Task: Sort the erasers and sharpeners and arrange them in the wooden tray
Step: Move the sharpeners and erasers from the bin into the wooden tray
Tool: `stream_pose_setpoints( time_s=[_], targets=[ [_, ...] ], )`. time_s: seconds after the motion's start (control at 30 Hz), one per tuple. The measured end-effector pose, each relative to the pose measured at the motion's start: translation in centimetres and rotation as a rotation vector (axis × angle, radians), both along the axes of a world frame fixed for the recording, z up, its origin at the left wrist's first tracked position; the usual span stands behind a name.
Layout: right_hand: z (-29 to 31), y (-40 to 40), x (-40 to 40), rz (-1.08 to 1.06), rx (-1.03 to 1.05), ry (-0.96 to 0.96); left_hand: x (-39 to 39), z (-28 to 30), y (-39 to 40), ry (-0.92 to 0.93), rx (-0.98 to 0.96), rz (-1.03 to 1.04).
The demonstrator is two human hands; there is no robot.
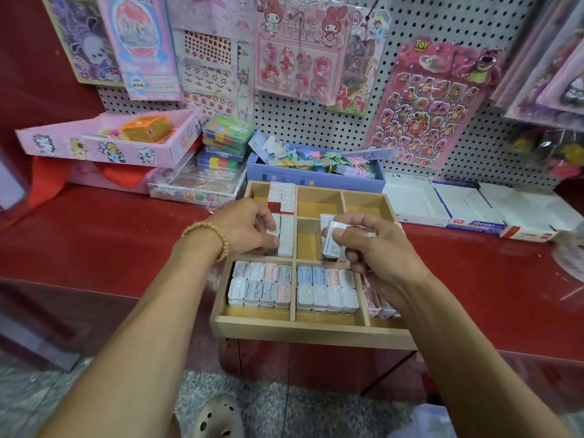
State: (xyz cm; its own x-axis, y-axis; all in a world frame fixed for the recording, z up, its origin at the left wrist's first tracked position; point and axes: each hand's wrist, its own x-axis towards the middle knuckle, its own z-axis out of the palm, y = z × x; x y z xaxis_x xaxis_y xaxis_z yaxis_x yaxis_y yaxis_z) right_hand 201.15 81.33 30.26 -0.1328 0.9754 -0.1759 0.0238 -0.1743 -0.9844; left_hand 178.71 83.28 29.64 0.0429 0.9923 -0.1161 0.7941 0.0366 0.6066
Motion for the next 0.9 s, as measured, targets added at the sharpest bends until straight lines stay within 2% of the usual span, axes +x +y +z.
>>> stream_pose_setpoints(
  time_s=[0.07,0.13,0.2,0.27,0.4,0.5,0.6,0.67,0.8,0.9],
  targets=[
    [0.2,0.0,-0.2,0.009,-0.005,0.03,0.1,0.9,-0.2,-0.018,0.11,0.062],
    [0.4,0.1,-0.6,0.014,-0.006,0.06,0.8,2.0,-0.9,-0.259,0.123,0.048],
    [0.5,0.2,-1.2,0.019,-0.005,0.087,1.8,2.9,-1.8,-0.476,0.051,-0.06],
    [0.6,0.2,-1.6,0.017,-0.001,0.102,2.5,3.1,-2.2,-0.531,0.04,-0.119],
    [0.7,0.2,-2.0,0.028,-0.006,0.152,3.1,2.5,-2.1,-0.568,0.052,-0.098],
    [0.9,0.2,-2.4,0.026,0.0,0.177,3.3,2.4,-2.0,-0.577,0.036,-0.127],
    [1.0,0.6,-2.8,-0.032,0.029,0.1,2.9,2.6,-1.9,-0.541,0.041,-0.126],
    [1.0,1.0,-2.7,-0.077,-0.014,0.105,2.1,2.7,-1.9,-0.45,0.045,-0.095],
    [1.1,1.7,-2.5,-0.139,-0.109,0.264,-0.3,2.2,-1.6,-0.205,0.03,-0.06],
    [1.3,1.6,-3.0,-0.115,-0.073,0.108,-1.7,2.4,-1.7,-0.17,0.033,0.003]
  ],
)
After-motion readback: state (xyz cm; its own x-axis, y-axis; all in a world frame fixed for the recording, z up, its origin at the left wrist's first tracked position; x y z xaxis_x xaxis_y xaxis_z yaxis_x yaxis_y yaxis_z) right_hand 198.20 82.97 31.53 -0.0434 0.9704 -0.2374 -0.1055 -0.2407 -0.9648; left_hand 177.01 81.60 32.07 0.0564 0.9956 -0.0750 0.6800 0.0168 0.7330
